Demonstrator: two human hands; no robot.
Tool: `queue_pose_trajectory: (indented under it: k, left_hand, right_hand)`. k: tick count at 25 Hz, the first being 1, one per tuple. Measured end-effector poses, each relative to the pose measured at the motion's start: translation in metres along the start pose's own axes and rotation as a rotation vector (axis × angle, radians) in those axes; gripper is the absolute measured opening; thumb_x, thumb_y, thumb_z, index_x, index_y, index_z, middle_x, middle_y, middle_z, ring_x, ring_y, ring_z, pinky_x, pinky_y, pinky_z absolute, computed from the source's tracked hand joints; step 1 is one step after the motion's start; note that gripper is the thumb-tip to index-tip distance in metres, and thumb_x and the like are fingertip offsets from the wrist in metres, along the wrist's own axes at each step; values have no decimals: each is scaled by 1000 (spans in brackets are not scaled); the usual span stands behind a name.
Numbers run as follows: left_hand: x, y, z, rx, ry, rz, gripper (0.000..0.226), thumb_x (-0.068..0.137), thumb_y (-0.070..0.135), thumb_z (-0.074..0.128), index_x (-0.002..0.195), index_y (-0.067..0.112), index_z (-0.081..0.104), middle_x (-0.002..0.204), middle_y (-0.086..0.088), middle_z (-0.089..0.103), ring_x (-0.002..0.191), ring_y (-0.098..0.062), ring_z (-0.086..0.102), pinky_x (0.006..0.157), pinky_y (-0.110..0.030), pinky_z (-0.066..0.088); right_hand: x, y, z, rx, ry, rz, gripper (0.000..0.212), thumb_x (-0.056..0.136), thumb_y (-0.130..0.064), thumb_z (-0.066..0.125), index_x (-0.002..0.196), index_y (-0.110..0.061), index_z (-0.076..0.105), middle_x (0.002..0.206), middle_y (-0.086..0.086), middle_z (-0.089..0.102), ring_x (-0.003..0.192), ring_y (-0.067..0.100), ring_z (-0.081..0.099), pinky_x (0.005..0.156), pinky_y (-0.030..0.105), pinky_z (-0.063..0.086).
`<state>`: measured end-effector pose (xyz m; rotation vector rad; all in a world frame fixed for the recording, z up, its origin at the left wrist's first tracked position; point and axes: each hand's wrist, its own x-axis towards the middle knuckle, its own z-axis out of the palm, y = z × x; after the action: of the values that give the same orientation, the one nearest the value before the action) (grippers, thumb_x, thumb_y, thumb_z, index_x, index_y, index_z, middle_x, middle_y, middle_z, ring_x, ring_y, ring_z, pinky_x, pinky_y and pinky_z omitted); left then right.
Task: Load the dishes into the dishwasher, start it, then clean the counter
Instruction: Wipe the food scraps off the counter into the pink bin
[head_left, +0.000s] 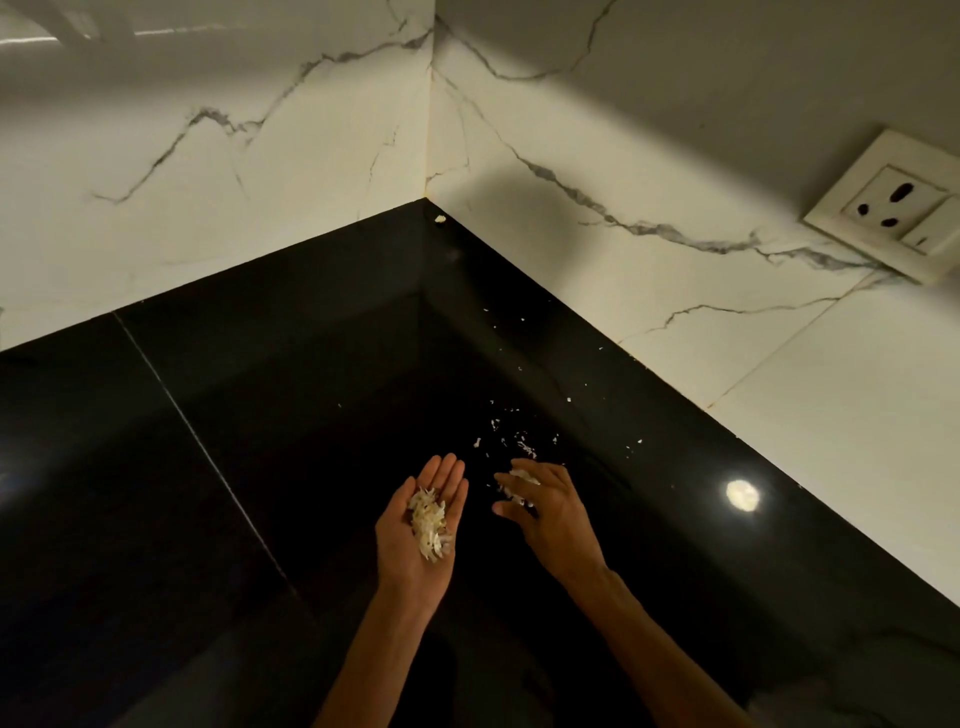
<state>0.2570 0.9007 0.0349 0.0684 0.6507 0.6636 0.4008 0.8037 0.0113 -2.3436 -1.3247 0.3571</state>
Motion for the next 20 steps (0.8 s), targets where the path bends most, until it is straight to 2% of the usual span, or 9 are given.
queue_pose_trajectory:
  k: [3, 4, 7, 9, 11, 13, 15, 17, 20]
  left_hand:
    - [0, 0, 0, 5, 4, -11, 39, 103, 26, 31, 123, 4, 57, 121, -15, 66, 113, -26, 64, 99, -38, 50]
    - [0, 0, 0, -2, 6, -15, 39, 103, 25, 32, 123, 4, 57, 121, -15, 66, 113, -26, 64, 100, -38, 49]
    - [-1, 0, 1, -13, 11, -18, 39, 103, 25, 31, 122, 3, 57, 121, -16, 66, 113, -27, 64, 101, -39, 44]
    - [-2, 0, 0, -7, 12, -21, 39, 103, 25, 31, 123, 3, 57, 121, -17, 66, 113, -28, 64, 101, -39, 44]
    - [-5, -1, -1, -12, 16, -32, 40, 103, 25, 31, 125, 2, 56, 123, -17, 65, 115, -28, 62, 100, -39, 44]
    - [-6, -2, -1, -13, 17, -37, 41, 103, 26, 31, 126, 1, 55, 122, -17, 65, 116, -28, 61, 99, -39, 45]
    - [-7, -6, 0, 22, 24, -39, 42, 104, 27, 30, 128, 2, 54, 121, -16, 66, 115, -27, 62, 96, -37, 45]
    - [-9, -11, -1, 84, 36, -55, 42, 104, 27, 29, 128, 4, 55, 120, -14, 67, 114, -24, 63, 93, -36, 46]
    - [-14, -16, 3, 142, 23, -129, 42, 103, 31, 28, 123, 8, 58, 124, -13, 65, 115, -22, 61, 96, -37, 43]
  right_hand:
    - [-10, -14, 16, 38, 227, 37, 26, 89, -11, 68, 114, -15, 71, 122, -1, 64, 114, 11, 53, 87, 5, 37]
    - [-12, -17, 18, 33, 255, 37, 22, 88, -7, 67, 109, -13, 73, 116, -1, 66, 107, 10, 56, 84, 6, 40]
    - [-10, -19, 19, 10, 253, 29, 19, 87, -2, 65, 100, -14, 72, 103, -3, 67, 95, 8, 58, 78, 21, 53]
    - [-8, -22, 18, 3, 241, 68, 21, 86, 3, 63, 93, -14, 73, 95, -4, 67, 89, 8, 59, 74, 20, 53]
    - [-8, -29, 14, 167, 220, 207, 23, 85, 5, 64, 84, -16, 73, 87, -7, 69, 81, 4, 64, 73, 19, 55]
    - [-11, -41, 0, 508, 169, 427, 18, 86, -3, 69, 80, -19, 75, 81, -7, 73, 77, 5, 68, 73, 22, 57]
    - [-18, -61, -13, 780, 125, 507, 18, 86, -7, 71, 80, -24, 75, 82, -4, 75, 80, 9, 70, 72, 21, 56]
    - [-26, -85, -17, 826, 118, 437, 17, 87, -6, 70, 85, -22, 76, 84, -4, 75, 82, 8, 71, 74, 20, 56]
    - [-38, -111, -14, 535, 200, 230, 12, 89, -7, 68, 93, -15, 75, 89, -3, 74, 85, 1, 67, 74, 10, 51]
